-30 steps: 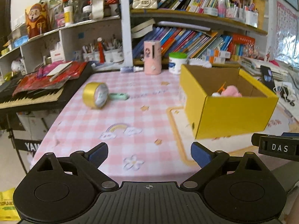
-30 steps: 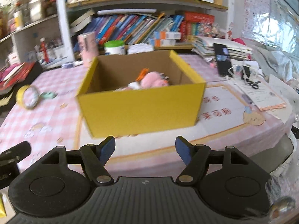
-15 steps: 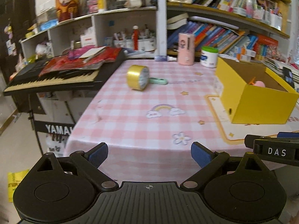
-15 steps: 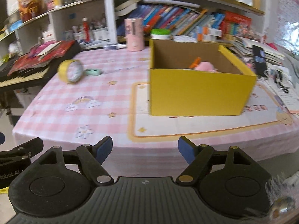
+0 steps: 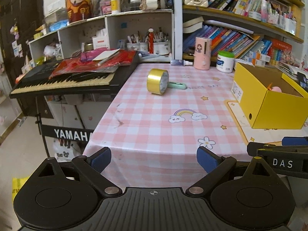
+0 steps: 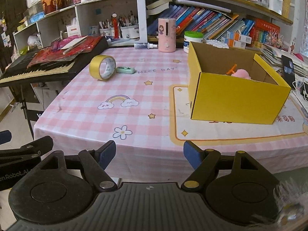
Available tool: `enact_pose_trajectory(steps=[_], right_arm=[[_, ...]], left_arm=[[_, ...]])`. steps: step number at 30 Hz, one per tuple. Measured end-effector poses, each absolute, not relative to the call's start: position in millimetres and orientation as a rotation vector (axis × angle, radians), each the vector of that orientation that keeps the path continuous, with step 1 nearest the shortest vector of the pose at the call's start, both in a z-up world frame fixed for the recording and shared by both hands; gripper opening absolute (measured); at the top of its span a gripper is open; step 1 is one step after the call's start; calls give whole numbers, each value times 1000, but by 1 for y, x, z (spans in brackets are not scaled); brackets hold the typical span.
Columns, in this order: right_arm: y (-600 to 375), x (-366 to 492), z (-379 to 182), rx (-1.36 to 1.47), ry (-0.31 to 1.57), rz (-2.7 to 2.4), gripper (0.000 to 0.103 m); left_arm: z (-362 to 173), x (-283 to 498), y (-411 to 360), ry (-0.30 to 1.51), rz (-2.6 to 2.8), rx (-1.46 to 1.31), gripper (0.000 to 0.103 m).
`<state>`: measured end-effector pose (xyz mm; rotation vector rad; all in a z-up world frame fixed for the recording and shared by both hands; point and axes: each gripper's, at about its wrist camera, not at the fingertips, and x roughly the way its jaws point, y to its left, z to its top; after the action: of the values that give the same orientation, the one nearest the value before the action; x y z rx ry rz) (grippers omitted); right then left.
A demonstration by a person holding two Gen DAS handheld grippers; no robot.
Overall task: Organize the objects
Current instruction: 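Withdraw both open tools from the yellow box toward the tape rolls, then grasp the gold tape roll with left tool while right tool reaches the green dispenser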
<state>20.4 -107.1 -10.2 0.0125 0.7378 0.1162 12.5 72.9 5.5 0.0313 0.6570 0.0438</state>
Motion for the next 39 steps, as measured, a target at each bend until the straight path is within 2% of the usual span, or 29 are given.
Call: enact_pose_trajectory(steps=[17, 25, 27, 39], right_arm=[[-99, 55, -15, 11, 748, 111, 75], [-95, 114, -17, 14, 738, 172, 72], [-94, 131, -16, 22, 733, 189, 68], [-86, 231, -21, 7, 739, 247, 67]], left_arm=[[-1, 55, 80, 666, 23, 0, 97], [4, 118, 84, 646, 40, -27, 97], [6, 135, 86, 638, 52, -27, 97], [-1, 241, 85, 633, 45, 29, 96]])
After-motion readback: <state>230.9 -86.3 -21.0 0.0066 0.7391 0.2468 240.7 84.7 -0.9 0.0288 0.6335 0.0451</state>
